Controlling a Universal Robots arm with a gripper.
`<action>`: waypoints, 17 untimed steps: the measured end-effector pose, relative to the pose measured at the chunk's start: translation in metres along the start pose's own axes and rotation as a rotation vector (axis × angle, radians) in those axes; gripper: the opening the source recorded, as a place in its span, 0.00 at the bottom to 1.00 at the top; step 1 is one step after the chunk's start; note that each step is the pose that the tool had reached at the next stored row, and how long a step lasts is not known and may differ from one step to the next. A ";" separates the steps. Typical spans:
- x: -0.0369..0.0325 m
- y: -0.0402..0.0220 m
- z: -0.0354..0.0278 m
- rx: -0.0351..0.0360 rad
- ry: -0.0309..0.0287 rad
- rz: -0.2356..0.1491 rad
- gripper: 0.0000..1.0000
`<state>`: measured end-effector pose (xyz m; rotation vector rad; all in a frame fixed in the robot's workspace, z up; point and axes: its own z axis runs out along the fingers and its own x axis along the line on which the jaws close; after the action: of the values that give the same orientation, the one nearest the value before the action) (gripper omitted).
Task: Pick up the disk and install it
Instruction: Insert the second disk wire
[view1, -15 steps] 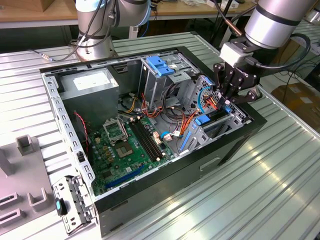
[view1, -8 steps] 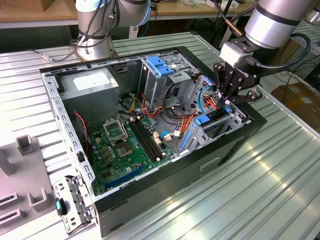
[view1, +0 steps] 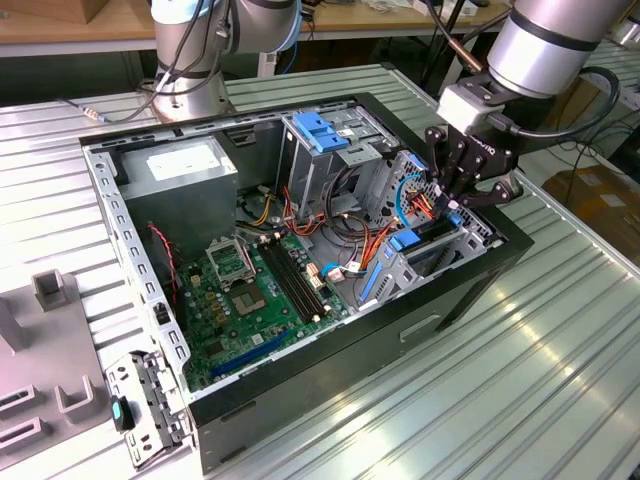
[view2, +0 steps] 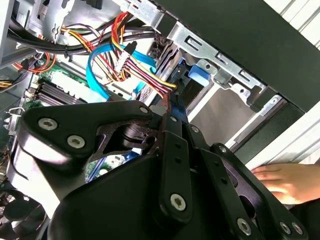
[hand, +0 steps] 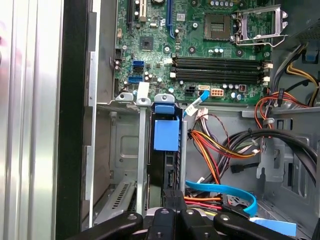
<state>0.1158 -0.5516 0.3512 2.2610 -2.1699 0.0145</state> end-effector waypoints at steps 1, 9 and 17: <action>-0.0001 0.0016 0.0002 0.0000 -0.0003 0.000 0.11; 0.0000 0.0027 -0.0364 -0.0001 -0.0002 0.000 0.11; -0.0262 0.0020 -0.0413 -0.0060 -0.0006 0.000 0.11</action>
<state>0.1127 -0.5250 0.3921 2.2583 -2.1670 0.0073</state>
